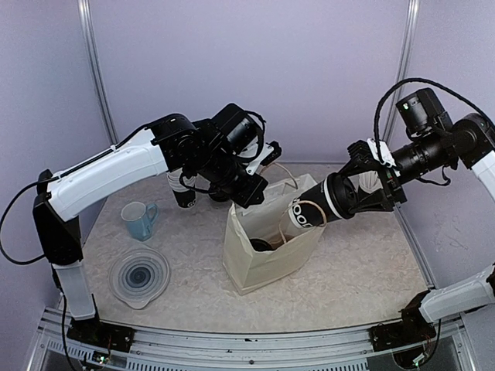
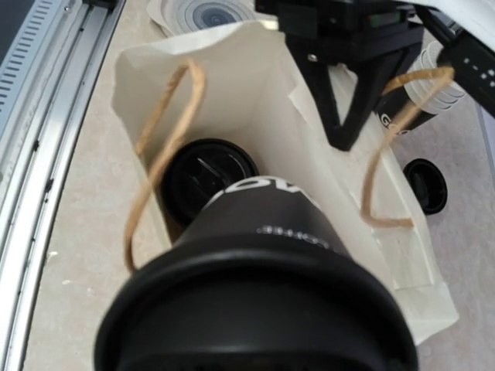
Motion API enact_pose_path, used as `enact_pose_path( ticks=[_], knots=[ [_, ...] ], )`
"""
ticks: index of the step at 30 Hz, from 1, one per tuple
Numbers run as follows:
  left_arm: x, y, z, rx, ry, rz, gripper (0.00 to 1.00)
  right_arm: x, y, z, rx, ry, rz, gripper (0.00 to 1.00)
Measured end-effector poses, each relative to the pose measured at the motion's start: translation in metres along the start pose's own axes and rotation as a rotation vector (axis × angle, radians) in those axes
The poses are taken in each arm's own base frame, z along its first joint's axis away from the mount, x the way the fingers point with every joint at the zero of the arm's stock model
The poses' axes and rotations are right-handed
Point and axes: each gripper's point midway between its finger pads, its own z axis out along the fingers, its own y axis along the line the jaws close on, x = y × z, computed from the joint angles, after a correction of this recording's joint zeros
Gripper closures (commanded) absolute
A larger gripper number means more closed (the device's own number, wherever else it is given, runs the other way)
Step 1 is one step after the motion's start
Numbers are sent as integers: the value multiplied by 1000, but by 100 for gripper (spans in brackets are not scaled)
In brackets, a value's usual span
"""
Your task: Pack the takeout coffee
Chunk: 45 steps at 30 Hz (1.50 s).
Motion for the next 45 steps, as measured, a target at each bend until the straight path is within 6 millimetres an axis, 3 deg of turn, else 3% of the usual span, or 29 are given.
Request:
enact_pose_path(
  ticks=[6, 16, 23, 28, 29, 34, 36, 42, 45],
  knots=[
    [-1, 4, 0, -6, -2, -12, 90, 1, -1, 1, 5, 7, 1, 43],
    [-10, -37, -14, 50, -48, 76, 85, 15, -12, 43, -18, 137, -31, 44],
    [-11, -31, -14, 17, -54, 82, 92, 20, -17, 57, -17, 198, -72, 44],
    [-12, -30, -14, 9, -57, 94, 92, 17, -15, 69, -22, 227, -125, 46],
    [-12, -30, -15, 9, -58, 93, 89, 17, -14, 73, -27, 237, -142, 46],
    [-19, -30, -21, 7, -82, 90, 50, 21, -12, 86, -40, 292, -202, 47],
    [-22, -30, -24, -5, -94, 90, 42, 23, -12, 90, -42, 319, -224, 48],
    [-27, -53, -42, -35, -139, 139, 32, 25, -6, 96, -55, 377, -276, 48],
    [-31, -61, -61, -39, -174, 144, 30, 26, -1, 94, -63, 394, -289, 47]
  ],
)
